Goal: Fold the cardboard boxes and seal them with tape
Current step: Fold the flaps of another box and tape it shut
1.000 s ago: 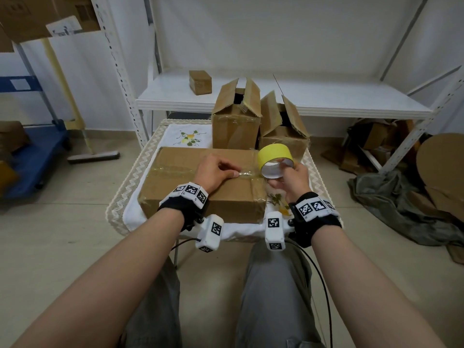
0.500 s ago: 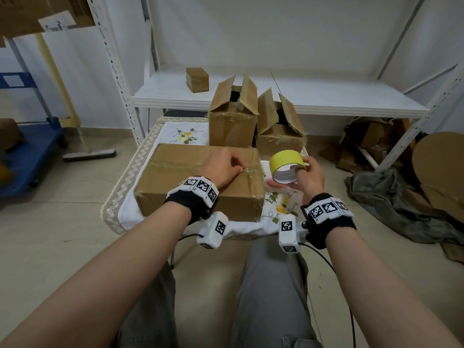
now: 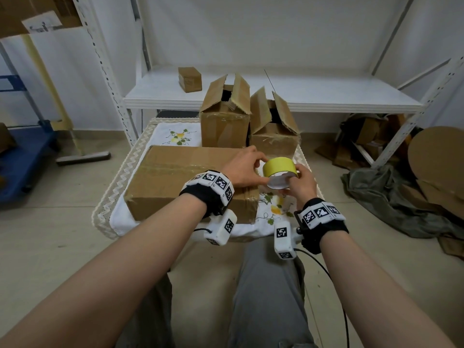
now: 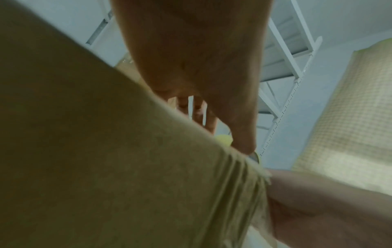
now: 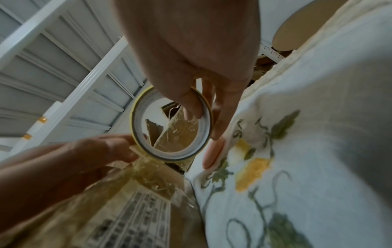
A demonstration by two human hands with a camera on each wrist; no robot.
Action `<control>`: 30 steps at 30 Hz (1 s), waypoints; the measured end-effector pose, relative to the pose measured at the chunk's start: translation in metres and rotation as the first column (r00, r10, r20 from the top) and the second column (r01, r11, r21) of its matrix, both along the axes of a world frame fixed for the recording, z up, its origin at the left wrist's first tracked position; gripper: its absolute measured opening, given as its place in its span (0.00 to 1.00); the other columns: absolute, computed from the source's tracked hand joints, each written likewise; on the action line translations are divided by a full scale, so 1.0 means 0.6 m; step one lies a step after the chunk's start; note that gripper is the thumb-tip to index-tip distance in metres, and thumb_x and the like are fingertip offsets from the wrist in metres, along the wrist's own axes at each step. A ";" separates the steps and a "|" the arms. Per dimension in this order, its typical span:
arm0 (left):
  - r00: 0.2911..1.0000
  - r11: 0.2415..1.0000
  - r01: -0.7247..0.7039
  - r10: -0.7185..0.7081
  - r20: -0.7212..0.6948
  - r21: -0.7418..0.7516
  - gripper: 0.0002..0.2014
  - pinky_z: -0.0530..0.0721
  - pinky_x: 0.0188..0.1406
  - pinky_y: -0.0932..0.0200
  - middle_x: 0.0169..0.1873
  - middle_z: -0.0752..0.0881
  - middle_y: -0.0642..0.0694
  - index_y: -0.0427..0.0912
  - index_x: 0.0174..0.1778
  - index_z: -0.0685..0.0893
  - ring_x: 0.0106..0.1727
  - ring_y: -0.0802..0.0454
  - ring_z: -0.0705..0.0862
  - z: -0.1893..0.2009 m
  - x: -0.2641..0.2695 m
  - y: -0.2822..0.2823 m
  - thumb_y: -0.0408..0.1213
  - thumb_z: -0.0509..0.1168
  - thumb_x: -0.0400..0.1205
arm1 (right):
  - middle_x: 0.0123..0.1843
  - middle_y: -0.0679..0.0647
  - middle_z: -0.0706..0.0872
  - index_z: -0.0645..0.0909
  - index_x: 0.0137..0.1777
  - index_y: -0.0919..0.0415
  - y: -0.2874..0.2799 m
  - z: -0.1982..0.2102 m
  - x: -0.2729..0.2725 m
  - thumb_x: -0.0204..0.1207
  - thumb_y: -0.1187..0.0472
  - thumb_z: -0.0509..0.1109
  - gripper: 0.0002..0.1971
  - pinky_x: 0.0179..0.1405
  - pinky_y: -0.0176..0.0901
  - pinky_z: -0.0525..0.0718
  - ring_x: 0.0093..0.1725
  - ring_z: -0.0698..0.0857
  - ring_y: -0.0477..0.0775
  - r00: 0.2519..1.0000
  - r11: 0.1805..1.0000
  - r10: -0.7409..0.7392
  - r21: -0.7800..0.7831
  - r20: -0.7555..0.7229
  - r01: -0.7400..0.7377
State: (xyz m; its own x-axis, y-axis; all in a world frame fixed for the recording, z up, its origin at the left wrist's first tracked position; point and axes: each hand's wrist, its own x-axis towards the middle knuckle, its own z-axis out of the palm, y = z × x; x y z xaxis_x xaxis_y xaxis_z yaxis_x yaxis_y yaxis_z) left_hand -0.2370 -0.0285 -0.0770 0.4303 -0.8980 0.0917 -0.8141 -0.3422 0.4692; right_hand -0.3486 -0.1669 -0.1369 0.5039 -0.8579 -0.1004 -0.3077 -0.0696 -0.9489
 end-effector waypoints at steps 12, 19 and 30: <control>0.999 0.998 -0.018 0.016 -0.030 -0.056 0.28 0.82 0.55 0.49 0.54 0.76 0.47 0.44 0.70 0.79 0.48 0.53 0.76 -0.023 0.000 0.000 0.45 0.78 0.76 | 0.68 0.65 0.79 0.75 0.76 0.61 -0.001 0.022 -0.003 0.78 0.79 0.56 0.28 0.53 0.43 0.72 0.65 0.78 0.64 0.986 0.943 0.093 -0.306 -0.139 -0.132; 1.000 0.999 -0.008 0.007 -0.013 -0.051 0.27 0.81 0.55 0.54 0.54 0.76 0.47 0.46 0.71 0.79 0.51 0.53 0.77 -0.021 -0.004 0.003 0.45 0.77 0.77 | 0.59 0.64 0.81 0.77 0.68 0.63 -0.001 0.015 0.000 0.77 0.77 0.57 0.22 0.49 0.44 0.73 0.57 0.78 0.62 0.977 0.947 0.088 -0.288 -0.193 -0.142; 0.999 0.999 -0.032 0.033 0.013 -0.018 0.24 0.73 0.50 0.60 0.53 0.73 0.49 0.44 0.68 0.83 0.51 0.53 0.74 -0.025 0.002 -0.002 0.43 0.76 0.77 | 0.60 0.62 0.82 0.74 0.71 0.59 -0.015 -0.008 -0.013 0.78 0.73 0.64 0.22 0.44 0.47 0.79 0.54 0.82 0.63 0.931 0.929 0.278 -0.180 -0.237 -0.323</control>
